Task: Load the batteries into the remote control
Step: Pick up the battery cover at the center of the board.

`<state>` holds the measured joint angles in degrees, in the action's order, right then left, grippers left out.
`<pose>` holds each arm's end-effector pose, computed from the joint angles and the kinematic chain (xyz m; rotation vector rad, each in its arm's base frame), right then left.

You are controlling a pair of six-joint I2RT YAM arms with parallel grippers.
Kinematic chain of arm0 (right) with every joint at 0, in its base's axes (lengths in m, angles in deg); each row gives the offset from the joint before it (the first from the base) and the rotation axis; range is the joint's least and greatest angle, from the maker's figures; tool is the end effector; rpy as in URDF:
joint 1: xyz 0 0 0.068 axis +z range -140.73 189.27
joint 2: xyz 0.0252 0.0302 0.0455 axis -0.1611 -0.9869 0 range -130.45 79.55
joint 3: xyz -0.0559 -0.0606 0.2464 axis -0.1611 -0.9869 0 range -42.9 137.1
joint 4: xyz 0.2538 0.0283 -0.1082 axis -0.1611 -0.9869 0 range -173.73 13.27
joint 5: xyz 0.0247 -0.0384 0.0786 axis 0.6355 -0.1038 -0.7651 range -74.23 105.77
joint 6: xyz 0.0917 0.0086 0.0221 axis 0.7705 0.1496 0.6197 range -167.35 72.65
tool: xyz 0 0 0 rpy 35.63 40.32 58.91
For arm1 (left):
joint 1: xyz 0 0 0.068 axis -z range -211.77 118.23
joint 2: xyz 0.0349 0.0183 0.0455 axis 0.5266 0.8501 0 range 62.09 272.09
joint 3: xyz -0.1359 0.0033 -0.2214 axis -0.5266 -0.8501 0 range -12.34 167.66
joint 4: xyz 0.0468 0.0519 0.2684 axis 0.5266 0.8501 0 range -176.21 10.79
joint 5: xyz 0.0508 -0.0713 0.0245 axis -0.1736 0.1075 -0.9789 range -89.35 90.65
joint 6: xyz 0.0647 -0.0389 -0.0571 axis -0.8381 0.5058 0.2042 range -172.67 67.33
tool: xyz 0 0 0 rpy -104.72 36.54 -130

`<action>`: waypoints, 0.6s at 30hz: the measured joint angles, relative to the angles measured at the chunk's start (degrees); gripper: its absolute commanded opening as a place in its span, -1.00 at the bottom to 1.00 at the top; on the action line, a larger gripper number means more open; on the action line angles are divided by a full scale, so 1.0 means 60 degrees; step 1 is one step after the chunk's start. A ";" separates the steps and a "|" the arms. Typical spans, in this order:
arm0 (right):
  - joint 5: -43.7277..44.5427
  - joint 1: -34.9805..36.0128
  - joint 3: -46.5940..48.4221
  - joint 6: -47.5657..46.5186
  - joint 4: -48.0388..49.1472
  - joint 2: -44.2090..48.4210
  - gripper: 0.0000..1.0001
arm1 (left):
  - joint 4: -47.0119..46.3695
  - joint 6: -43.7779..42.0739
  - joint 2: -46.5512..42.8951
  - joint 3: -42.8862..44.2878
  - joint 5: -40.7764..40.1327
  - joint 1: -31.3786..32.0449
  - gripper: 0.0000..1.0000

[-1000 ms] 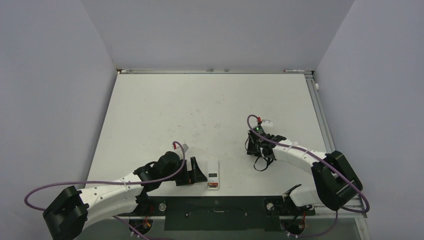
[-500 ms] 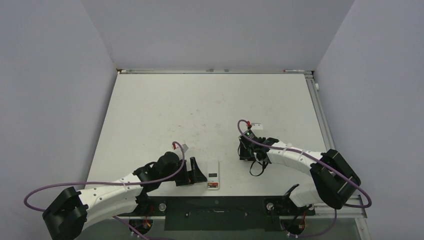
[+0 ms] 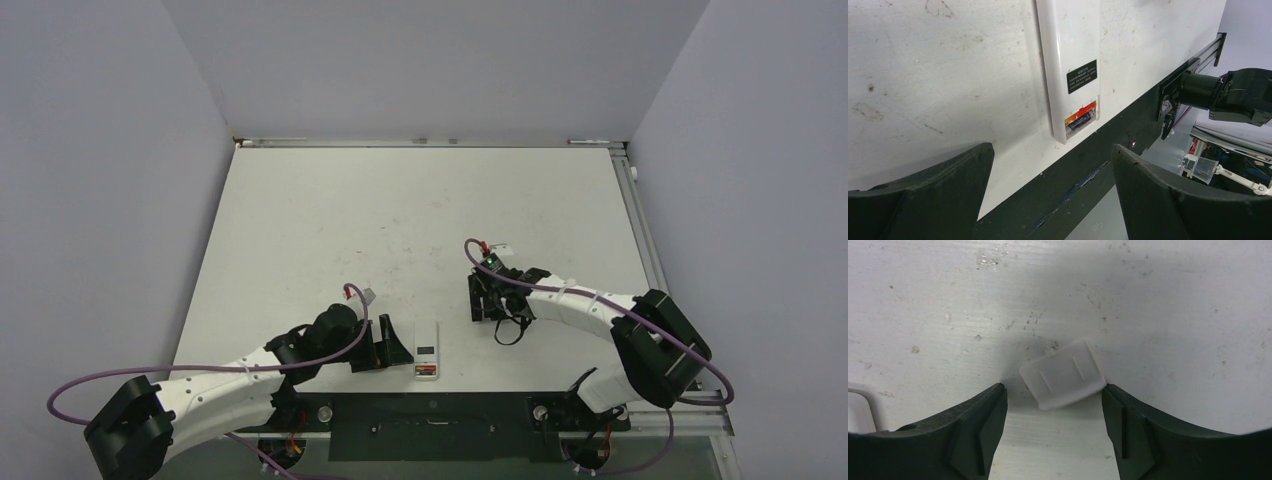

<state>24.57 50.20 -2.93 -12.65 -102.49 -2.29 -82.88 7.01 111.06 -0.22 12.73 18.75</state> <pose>0.2201 0.1734 0.0847 -0.1071 2.7338 0.1654 0.1271 -0.1824 0.0917 -0.0795 2.5768 -1.1366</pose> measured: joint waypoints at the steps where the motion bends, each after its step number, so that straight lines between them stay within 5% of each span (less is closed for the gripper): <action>1: -0.0073 -0.0004 0.0073 -0.0109 0.0004 -0.0087 0.36 | 0.0000 0.0000 0.0004 0.0000 0.0000 0.0000 0.72; 18: -0.0525 -0.0211 0.0678 -0.1093 -0.0310 -0.0586 0.33 | -0.0138 0.0000 0.0164 0.0000 0.0106 -0.0007 0.72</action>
<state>21.42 48.93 1.13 -19.21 -104.35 -5.81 -83.71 7.01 112.05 -0.22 13.36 18.70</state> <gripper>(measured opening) 0.666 0.857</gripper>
